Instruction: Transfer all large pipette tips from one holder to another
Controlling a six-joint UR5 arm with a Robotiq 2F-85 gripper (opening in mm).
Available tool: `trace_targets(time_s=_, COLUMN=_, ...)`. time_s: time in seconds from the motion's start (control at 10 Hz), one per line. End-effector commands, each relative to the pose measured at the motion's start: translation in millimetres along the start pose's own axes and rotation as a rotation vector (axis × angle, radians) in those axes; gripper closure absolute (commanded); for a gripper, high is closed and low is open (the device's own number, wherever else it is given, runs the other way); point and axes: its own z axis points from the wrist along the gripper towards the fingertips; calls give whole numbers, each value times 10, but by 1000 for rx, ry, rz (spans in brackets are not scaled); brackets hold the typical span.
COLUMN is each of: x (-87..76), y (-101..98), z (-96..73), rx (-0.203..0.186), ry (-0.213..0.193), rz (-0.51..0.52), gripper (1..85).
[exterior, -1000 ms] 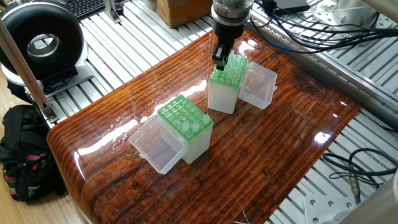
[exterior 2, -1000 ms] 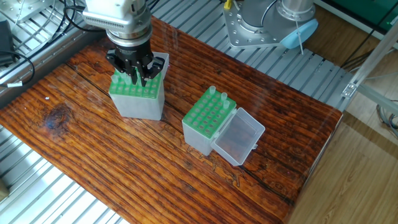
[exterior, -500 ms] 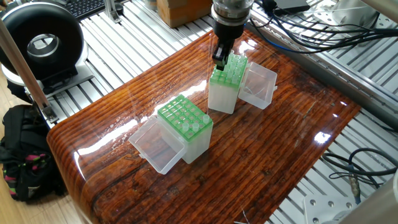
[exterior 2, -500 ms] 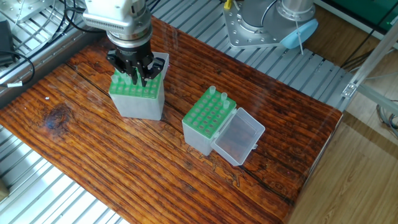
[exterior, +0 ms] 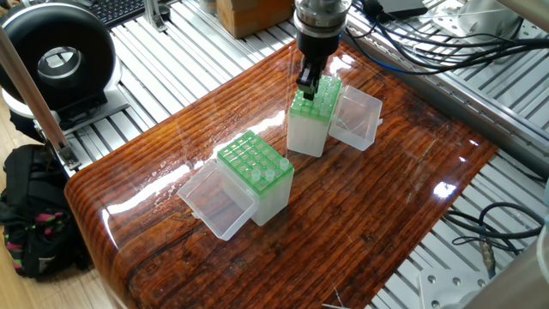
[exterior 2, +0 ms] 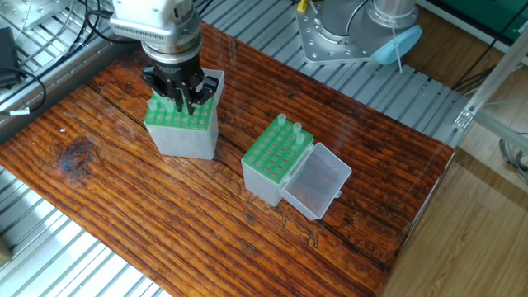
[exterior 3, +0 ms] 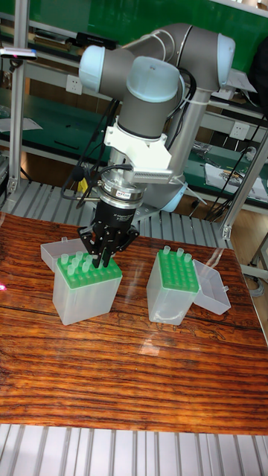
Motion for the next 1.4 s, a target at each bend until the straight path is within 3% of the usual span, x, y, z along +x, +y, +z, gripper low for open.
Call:
trace_targets(time_s=0.0, x=-18, y=8, z=-11, rx=-6, ry=-7, rz=10, gripper=660)
trace_targets(time_s=0.4, x=-22, y=8, z=-57, rx=7, ry=2, rz=28, gripper=740)
trace_targets(time_s=1.3, x=-37, y=5, z=-344, rx=-17, ry=-4, rz=10, gripper=743)
